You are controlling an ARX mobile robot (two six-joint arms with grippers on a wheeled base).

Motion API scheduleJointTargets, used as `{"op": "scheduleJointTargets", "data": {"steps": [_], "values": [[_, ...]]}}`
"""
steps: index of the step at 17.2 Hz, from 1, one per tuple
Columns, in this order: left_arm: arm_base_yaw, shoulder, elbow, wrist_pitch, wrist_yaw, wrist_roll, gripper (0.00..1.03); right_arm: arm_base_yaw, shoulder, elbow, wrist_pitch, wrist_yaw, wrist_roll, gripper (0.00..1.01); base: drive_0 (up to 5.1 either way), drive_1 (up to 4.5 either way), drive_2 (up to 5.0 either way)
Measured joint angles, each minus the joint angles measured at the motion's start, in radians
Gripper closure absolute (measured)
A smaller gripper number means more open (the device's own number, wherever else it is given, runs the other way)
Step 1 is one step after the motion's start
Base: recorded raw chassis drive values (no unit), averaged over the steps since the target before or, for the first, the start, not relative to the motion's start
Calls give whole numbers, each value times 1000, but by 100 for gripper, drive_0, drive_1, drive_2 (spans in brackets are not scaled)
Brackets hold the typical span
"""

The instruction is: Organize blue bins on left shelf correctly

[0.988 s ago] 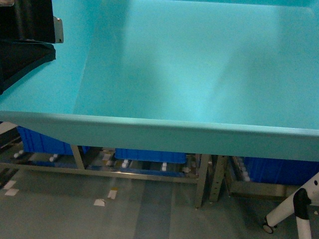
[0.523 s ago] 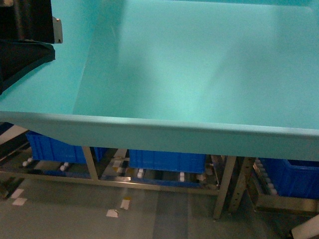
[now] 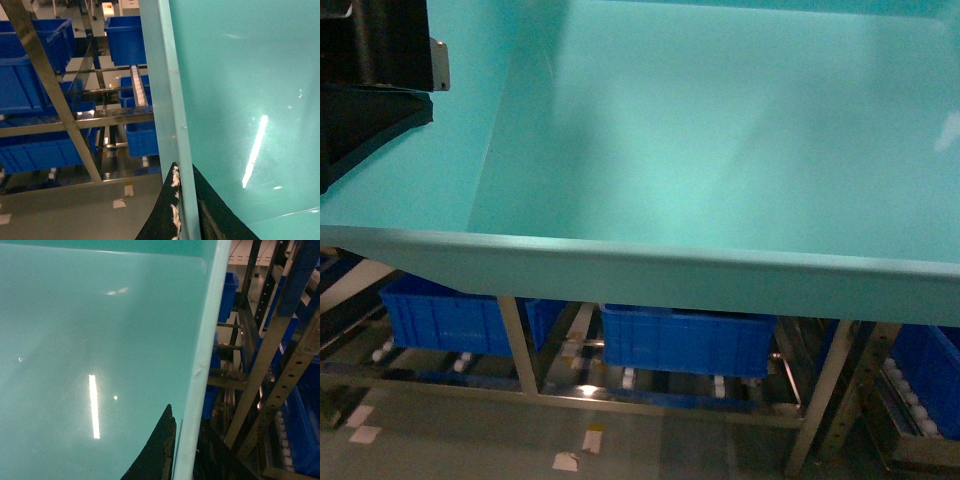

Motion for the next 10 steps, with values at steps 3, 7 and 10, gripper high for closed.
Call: {"op": "scheduleJointTargets", "data": {"steps": [3,7,10], "values": [[0,0,0,4,0,0,101,0,-2,0,6,0,-1,94,-349,484,-137],[0,0,0,1,1,0,101,0,2,0,4,0,0,94,-175,242,-69],[0,2,-1,1,0,0,101,0,5,0,5,-2,0,94,-8,136,-153]]}}
